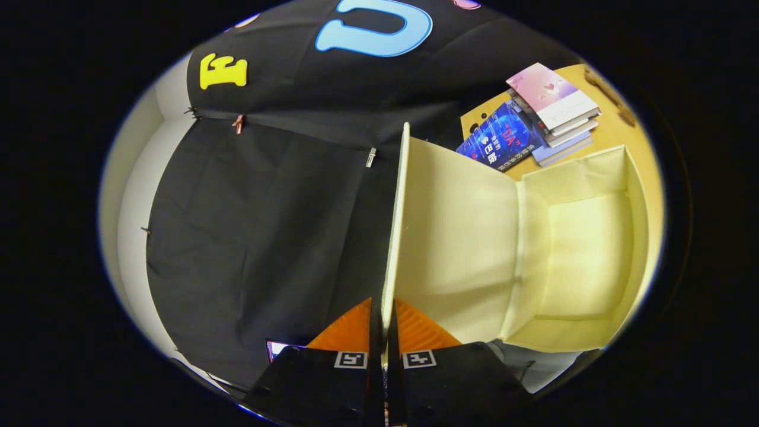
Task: Open the storage box then place both shoes into the box .Put the left shoe in first, then the right shoe, with the right side of both shoes facing outward in a uniform manner.
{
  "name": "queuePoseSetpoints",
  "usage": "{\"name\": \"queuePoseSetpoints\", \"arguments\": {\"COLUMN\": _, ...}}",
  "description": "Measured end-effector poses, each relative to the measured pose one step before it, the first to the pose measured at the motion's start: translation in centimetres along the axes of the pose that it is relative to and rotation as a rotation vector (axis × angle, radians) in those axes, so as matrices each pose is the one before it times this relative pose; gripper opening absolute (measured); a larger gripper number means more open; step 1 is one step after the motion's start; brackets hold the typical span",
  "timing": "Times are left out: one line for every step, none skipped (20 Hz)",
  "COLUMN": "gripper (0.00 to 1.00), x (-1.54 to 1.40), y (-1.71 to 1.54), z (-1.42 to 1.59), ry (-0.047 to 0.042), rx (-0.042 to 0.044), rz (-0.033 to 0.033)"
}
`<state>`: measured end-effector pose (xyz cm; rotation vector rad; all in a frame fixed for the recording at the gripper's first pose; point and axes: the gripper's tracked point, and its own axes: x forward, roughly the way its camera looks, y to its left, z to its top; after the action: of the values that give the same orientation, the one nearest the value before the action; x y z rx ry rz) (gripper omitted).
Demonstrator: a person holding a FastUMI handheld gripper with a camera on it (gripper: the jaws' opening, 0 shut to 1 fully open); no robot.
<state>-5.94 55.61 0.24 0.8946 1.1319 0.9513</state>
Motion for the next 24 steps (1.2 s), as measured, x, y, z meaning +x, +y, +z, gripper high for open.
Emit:
{"name": "queuePoseSetpoints", "arguments": {"gripper": 0.07, "x": 1.738, "y": 0.003, "z": -0.514, "ry": 0.00196, "rx": 0.00346, "rz": -0.00503}}
{"name": "queuePoseSetpoints", "arguments": {"gripper": 0.07, "x": 1.510, "y": -0.174, "z": -0.443, "ry": 0.00345, "rx": -0.00170, "rz": -0.00561}}
{"name": "queuePoseSetpoints", "arguments": {"gripper": 0.07, "x": 1.324, "y": -0.224, "z": -0.397, "ry": 0.00521, "rx": 0.00032, "rz": -0.00853}}
{"name": "queuePoseSetpoints", "arguments": {"gripper": 0.07, "x": 1.667, "y": -0.273, "z": -0.447, "ry": 0.00392, "rx": -0.00187, "rz": -0.01004}}
{"name": "queuePoseSetpoints", "arguments": {"gripper": 0.07, "x": 1.083, "y": -0.189, "z": -0.413, "ry": 0.00776, "rx": -0.00267, "rz": -0.00726}}
{"name": "queuePoseSetpoints", "arguments": {"gripper": 0.08, "x": 1.203, "y": -0.258, "z": -0.337, "ry": 0.00449, "rx": -0.00849, "rz": -0.01103}}
{"name": "queuePoseSetpoints", "arguments": {"gripper": 0.14, "x": 0.736, "y": -0.177, "z": -0.135, "ry": -0.00177, "rx": -0.00839, "rz": -0.00024}}
{"name": "queuePoseSetpoints", "arguments": {"gripper": 0.31, "x": 0.245, "y": -0.178, "z": -0.023, "ry": -0.00514, "rx": -0.01382, "rz": -0.00158}}
{"name": "queuePoseSetpoints", "arguments": {"gripper": 0.47, "x": -0.017, "y": -0.384, "z": 0.155, "ry": -0.01672, "rx": -0.02464, "rz": -0.00937}}
{"name": "queuePoseSetpoints", "arguments": {"gripper": 0.64, "x": -0.055, "y": -0.723, "z": -0.118, "ry": -0.03329, "rx": -0.03414, "rz": -0.00676}}
{"name": "queuePoseSetpoints", "arguments": {"gripper": 0.81, "x": -0.512, "y": -0.690, "z": 0.464, "ry": -0.03052, "rx": -0.04123, "rz": -0.01645}}
{"name": "queuePoseSetpoints", "arguments": {"gripper": 0.97, "x": -0.719, "y": -0.497, "z": 0.236, "ry": -0.01749, "rx": -0.03959, "rz": -0.01017}}
{"name": "queuePoseSetpoints", "arguments": {"gripper": 0.97, "x": -1.186, "y": -0.391, "z": 0.072, "ry": -0.01457, "rx": -0.03338, "rz": -0.00543}}
{"name": "queuePoseSetpoints", "arguments": {"gripper": 0.97, "x": -1.253, "y": -0.464, "z": 0.168, "ry": -0.01684, "rx": -0.03546, "rz": -0.00525}}
{"name": "queuePoseSetpoints", "arguments": {"gripper": 0.97, "x": -1.448, "y": -0.627, "z": 0.407, "ry": -0.02009, "rx": -0.04853, "rz": -0.00870}}
{"name": "queuePoseSetpoints", "arguments": {"gripper": 0.97, "x": -1.538, "y": -0.934, "z": 0.424, "ry": -0.02480, "rx": -0.06098, "rz": -0.01715}}
{"name": "queuePoseSetpoints", "arguments": {"gripper": 0.97, "x": -1.802, "y": -1.072, "z": 0.474, "ry": -0.03025, "rx": -0.06661, "rz": -0.02167}}
{"name": "queuePoseSetpoints", "arguments": {"gripper": 0.97, "x": -1.743, "y": -1.086, "z": 0.539, "ry": -0.03671, "rx": -0.06230, "rz": -0.02526}}
{"name": "queuePoseSetpoints", "arguments": {"gripper": 0.97, "x": -1.836, "y": -1.100, "z": 0.575, "ry": -0.03572, "rx": -0.05613, "rz": -0.02441}}
{"name": "queuePoseSetpoints", "arguments": {"gripper": 0.97, "x": -1.840, "y": -1.340, "z": 0.592, "ry": -0.03429, "rx": -0.04777, "rz": -0.02758}}
{"name": "queuePoseSetpoints", "arguments": {"gripper": 0.97, "x": -1.679, "y": -1.468, "z": 0.544, "ry": -0.03355, "rx": -0.04229, "rz": -0.03219}}
{"name": "queuePoseSetpoints", "arguments": {"gripper": 0.98, "x": -1.617, "y": -1.708, "z": 0.573, "ry": -0.03061, "rx": -0.03736, "rz": -0.03672}}
{"name": "queuePoseSetpoints", "arguments": {"gripper": 0.98, "x": -1.649, "y": -1.731, "z": 0.424, "ry": -0.02837, "rx": -0.03485, "rz": -0.03849}}
{"name": "queuePoseSetpoints", "arguments": {"gripper": 0.98, "x": -1.467, "y": -2.029, "z": 0.457, "ry": -0.02830, "rx": -0.03386, "rz": -0.04378}}
